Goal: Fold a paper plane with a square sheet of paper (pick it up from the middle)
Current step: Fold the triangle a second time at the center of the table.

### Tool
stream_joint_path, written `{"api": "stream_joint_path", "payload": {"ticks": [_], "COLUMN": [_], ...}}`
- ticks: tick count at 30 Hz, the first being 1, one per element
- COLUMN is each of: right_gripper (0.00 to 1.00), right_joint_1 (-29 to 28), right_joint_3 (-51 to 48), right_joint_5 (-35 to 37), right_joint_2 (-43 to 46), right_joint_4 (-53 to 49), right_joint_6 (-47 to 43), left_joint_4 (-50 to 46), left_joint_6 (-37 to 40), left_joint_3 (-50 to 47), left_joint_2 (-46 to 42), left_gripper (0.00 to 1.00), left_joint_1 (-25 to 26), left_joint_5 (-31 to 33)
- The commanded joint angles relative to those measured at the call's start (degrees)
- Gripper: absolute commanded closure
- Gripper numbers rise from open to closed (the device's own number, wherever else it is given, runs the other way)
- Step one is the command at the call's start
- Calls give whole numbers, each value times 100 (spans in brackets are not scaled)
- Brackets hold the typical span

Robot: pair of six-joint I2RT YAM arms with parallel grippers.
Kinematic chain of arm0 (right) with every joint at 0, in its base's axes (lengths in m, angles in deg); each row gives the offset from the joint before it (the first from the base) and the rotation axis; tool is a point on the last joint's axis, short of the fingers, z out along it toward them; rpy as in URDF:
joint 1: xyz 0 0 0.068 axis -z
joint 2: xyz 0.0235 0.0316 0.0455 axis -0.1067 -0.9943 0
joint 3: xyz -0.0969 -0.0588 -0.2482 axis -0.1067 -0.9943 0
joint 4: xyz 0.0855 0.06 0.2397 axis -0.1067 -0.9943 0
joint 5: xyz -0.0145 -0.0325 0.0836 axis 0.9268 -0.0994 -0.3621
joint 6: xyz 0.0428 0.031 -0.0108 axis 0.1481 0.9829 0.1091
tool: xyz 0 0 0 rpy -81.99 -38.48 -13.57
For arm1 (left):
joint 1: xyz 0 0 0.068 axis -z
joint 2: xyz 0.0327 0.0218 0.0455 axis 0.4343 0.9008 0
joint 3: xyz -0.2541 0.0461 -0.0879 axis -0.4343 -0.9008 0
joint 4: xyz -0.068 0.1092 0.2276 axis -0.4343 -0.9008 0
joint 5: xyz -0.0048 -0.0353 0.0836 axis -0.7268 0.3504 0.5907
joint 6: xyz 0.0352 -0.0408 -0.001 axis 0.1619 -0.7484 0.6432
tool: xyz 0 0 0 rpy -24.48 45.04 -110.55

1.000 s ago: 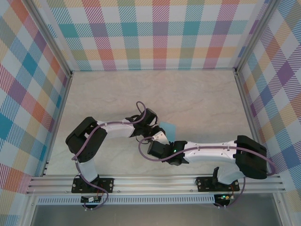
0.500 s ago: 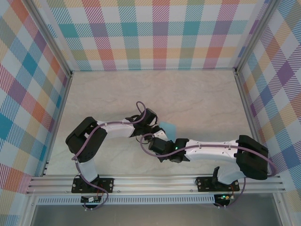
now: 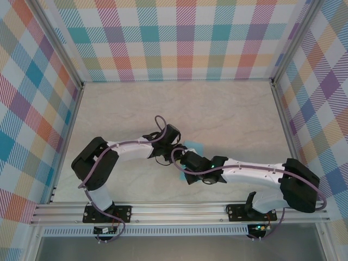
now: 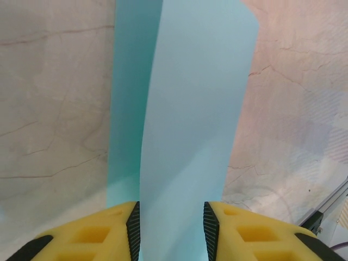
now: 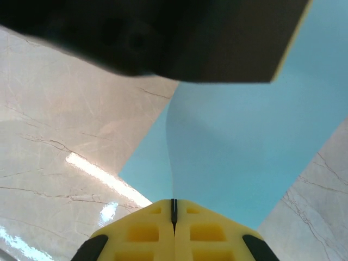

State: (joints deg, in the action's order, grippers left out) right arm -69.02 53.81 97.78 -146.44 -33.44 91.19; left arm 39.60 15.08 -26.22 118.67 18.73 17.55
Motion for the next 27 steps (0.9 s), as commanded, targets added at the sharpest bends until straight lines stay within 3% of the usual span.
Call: {"api": "stream_joint_path", "payload": {"ticks": [1, 13, 27], "right_gripper": [100, 98, 95], "right_joint_1": [281, 1457, 2018], "right_joint_3": [-259, -648, -457], "right_joint_5": [-687, -2039, -2006], "right_joint_2": [251, 239, -9], "right_joint_4": [434, 899, 352], "right_joint_6": [-192, -362, -745], "left_joint_4": [-254, -218, 59], "left_joint_6": [44, -19, 279], "left_joint_3": [-53, -659, -816], "left_joint_2": [-376, -1203, -1169], "left_gripper": [61, 58, 62], "left_joint_1": [-65, -62, 232], "left_joint_5": [379, 741, 264]}}
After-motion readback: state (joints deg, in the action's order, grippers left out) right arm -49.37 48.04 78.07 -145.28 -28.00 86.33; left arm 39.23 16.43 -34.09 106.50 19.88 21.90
